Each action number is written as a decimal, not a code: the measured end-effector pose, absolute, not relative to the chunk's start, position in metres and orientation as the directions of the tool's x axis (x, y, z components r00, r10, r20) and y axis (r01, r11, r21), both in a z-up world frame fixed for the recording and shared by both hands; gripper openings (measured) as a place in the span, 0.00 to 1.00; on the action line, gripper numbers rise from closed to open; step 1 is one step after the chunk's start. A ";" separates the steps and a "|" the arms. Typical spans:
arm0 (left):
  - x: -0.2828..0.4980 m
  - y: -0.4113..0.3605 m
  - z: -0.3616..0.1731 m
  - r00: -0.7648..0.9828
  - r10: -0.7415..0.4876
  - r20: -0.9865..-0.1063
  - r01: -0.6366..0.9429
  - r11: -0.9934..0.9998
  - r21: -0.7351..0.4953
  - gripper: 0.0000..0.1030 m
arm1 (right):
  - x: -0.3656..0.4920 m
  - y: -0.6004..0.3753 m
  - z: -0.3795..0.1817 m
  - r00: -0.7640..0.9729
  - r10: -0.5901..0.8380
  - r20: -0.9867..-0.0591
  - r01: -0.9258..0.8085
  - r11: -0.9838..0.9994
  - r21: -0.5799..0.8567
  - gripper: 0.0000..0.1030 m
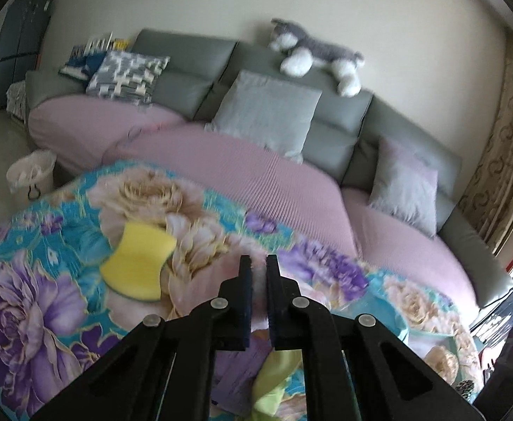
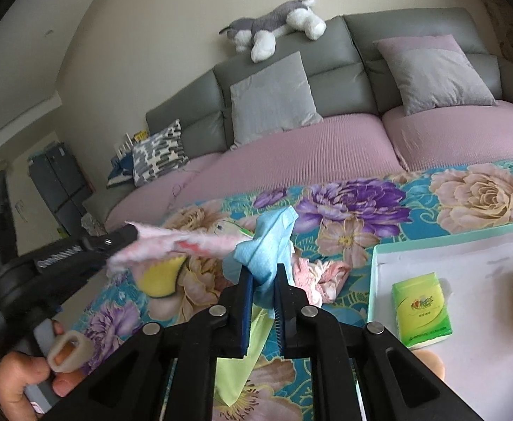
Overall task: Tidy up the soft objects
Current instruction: 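Carry the blue cloth and pink towel over the tray with both tools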
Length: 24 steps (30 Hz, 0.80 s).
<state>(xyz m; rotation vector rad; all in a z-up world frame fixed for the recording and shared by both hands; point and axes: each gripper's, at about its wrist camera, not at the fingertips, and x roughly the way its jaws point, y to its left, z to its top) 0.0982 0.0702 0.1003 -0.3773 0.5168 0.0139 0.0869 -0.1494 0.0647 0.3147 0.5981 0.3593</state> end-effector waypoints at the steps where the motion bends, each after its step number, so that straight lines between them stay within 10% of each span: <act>1: 0.093 0.070 0.108 0.885 -0.078 -0.459 -0.097 0.933 -0.347 0.07 | 0.086 -0.151 0.066 0.772 0.415 -0.482 -0.236 0.891 0.388 0.11; 24: 0.066 0.020 0.149 0.926 -0.240 -0.290 0.129 0.926 -0.355 0.07 | 0.061 -0.215 0.090 0.868 0.293 -0.401 -0.115 0.904 0.413 0.11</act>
